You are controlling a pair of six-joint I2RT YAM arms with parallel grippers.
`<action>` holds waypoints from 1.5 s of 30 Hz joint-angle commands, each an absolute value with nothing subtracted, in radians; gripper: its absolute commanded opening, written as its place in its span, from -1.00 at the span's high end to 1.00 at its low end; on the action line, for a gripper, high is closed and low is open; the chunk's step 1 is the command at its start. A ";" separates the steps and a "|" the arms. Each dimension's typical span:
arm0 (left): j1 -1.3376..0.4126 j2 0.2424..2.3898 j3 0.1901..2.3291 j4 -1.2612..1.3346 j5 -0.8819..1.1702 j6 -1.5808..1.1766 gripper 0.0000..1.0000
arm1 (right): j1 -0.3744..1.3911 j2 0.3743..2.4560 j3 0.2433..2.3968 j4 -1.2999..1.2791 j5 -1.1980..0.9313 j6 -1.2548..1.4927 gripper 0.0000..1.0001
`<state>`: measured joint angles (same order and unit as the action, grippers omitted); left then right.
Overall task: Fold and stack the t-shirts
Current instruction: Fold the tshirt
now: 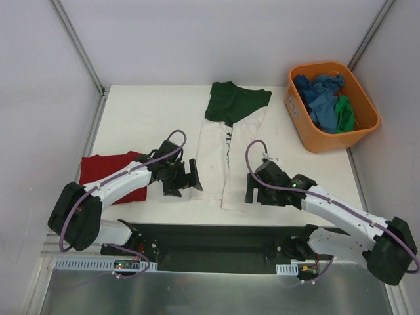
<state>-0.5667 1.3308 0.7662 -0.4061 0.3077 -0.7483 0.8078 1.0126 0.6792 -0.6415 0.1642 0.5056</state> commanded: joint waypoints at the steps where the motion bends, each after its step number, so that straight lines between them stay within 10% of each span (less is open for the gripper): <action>1: -0.591 1.397 0.759 -0.387 0.307 -0.756 -0.82 | 0.821 1.117 0.715 -0.569 0.060 0.557 -0.94; 15: -0.624 1.592 0.815 -0.385 0.290 -0.730 0.20 | 0.844 1.258 0.687 -0.509 -0.037 0.609 -0.98; 24: -0.624 1.594 0.827 -0.393 0.244 -0.730 0.43 | 0.854 1.287 0.687 -0.517 -0.041 0.617 -0.98; 31: -0.623 1.577 0.796 -0.393 0.226 -0.747 1.00 | 0.876 1.325 0.695 -0.494 -0.034 0.632 -0.62; 42: -0.632 1.487 0.736 -0.373 0.233 -0.765 1.00 | 0.890 1.371 0.695 -0.440 -0.018 0.621 0.15; 45: -0.643 1.450 0.701 -0.362 0.250 -0.788 1.00 | 0.903 1.381 0.692 -0.399 -0.067 0.592 0.70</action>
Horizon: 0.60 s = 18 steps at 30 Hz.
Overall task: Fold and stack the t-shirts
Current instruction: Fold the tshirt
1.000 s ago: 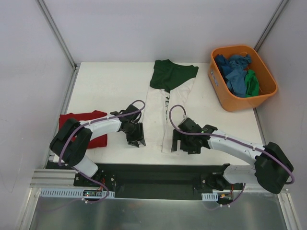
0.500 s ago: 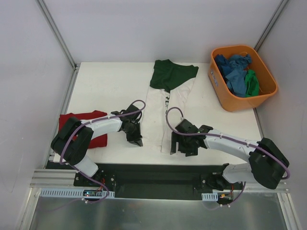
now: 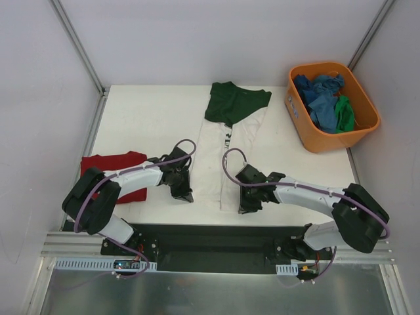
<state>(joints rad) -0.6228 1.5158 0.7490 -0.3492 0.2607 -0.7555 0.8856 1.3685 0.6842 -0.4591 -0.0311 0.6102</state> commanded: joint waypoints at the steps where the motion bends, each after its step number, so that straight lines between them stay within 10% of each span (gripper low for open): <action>1: -0.646 1.436 0.689 -0.362 0.252 -0.796 1.00 | 0.920 1.381 0.690 -0.385 -0.077 0.591 0.78; 18: -0.876 0.770 0.474 -0.511 0.178 -1.080 1.00 | 1.342 1.086 0.679 -0.551 0.042 0.727 0.99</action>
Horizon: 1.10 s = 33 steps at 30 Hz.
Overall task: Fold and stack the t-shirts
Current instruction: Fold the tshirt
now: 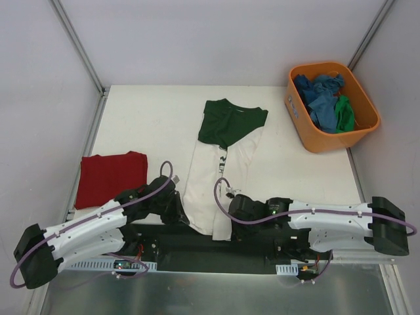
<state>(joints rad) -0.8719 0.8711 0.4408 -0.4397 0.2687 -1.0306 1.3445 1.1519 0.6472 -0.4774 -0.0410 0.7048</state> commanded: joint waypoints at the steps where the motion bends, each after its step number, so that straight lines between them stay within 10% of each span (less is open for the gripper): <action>1: -0.876 0.759 0.494 -0.511 0.166 -1.063 1.00 | 1.335 1.072 0.695 -0.581 0.058 0.701 0.99; 33: -0.512 1.601 1.379 -0.512 0.147 -0.569 1.00 | 0.549 1.428 1.229 -0.670 0.011 0.155 0.99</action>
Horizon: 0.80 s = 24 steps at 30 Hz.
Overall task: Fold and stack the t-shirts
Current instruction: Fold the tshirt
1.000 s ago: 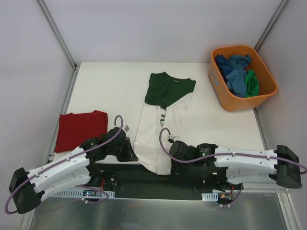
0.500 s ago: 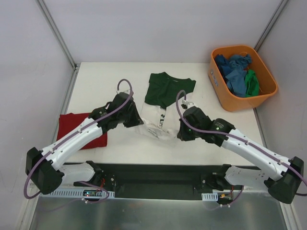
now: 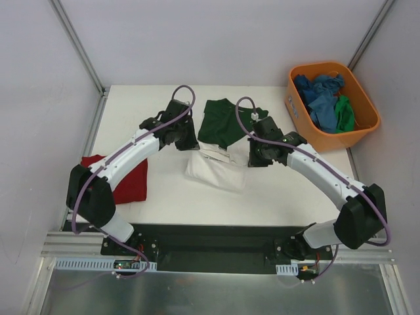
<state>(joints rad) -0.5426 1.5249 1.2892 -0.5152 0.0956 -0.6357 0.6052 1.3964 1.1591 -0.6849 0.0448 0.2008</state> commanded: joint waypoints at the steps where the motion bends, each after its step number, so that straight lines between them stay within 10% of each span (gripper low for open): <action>1: -0.506 1.644 1.408 -0.512 0.159 -0.563 1.00 | 0.539 1.449 1.235 -0.664 0.009 0.152 0.99; 17: -0.407 1.976 1.631 -0.514 0.399 -0.456 0.80 | 0.413 1.747 1.403 -0.640 -0.078 0.087 0.97; 24: -0.364 2.062 1.703 -0.514 0.524 -0.451 -0.13 | 0.382 1.855 1.529 -0.722 -0.037 0.057 0.24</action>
